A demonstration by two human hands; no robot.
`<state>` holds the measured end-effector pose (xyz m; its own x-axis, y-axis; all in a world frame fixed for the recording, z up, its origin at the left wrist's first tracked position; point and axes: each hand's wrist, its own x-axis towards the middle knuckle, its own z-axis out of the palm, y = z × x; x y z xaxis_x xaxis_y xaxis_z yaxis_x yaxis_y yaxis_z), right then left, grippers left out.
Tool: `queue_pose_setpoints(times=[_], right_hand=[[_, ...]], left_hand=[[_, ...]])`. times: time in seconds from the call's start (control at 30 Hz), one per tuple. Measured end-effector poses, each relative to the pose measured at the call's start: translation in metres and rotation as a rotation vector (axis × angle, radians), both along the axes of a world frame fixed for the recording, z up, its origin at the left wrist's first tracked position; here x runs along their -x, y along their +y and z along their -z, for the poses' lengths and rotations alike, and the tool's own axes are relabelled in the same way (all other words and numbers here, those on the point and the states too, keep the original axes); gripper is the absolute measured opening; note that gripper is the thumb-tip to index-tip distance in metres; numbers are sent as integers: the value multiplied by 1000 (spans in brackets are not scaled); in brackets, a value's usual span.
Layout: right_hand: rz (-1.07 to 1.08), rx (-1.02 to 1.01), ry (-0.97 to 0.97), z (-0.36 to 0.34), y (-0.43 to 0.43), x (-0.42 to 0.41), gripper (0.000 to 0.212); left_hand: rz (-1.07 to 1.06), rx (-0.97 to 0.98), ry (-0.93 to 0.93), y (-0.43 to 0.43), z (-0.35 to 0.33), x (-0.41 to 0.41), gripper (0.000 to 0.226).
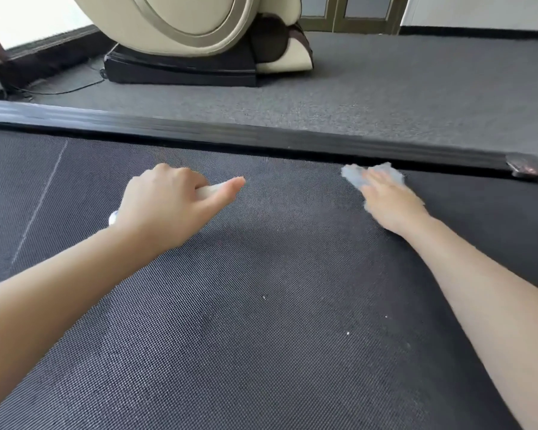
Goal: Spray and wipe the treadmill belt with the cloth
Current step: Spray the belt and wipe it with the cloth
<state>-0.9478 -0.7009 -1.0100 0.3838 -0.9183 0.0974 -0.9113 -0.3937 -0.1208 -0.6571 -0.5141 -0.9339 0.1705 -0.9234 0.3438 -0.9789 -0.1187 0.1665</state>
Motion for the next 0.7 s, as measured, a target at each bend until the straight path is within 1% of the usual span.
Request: queue_pose_setpoints(times=[0.07,0.1,0.17,0.23,0.3,0.4,0.43,0.47,0.5,0.53,0.6,0.63,0.7], right_hand=[[162,-64,2,1,6,32,56],[202,-75,18,4,3,34,53],[192,-74,80,1,-1,23,51],[145,-62,97,-6,1,1,48],[1,-41,88,-18,16,-31,52],[-403,-39,1,-32,74,-102,64],[-551,4,-16,-28,98,-124,64],[-674,55,-3,-24,124,-142,59],[-749,61,-20,-18,148,-153,52],[-775,22,-49,-13,167,-156,48],[-771,-40,-108,-4,181,-143,49],[-752,-7,-131,-5,175,-130,50],[-681,149,-109,-8,141,-96,56]], left_hand=[[11,2,-7,5,-1,2,84],[16,1,-9,9,-1,3,84],[26,1,0,16,0,5,85],[28,-4,7,23,-2,5,84],[33,-8,9,30,-5,7,82],[32,2,11,37,-10,8,81],[23,10,15,39,-12,8,81],[19,18,20,41,-14,8,81],[22,25,25,43,-15,9,81],[27,30,28,44,-15,8,80],[28,31,30,47,-15,8,80],[20,26,31,48,-15,9,80],[12,19,26,49,-14,12,81]])
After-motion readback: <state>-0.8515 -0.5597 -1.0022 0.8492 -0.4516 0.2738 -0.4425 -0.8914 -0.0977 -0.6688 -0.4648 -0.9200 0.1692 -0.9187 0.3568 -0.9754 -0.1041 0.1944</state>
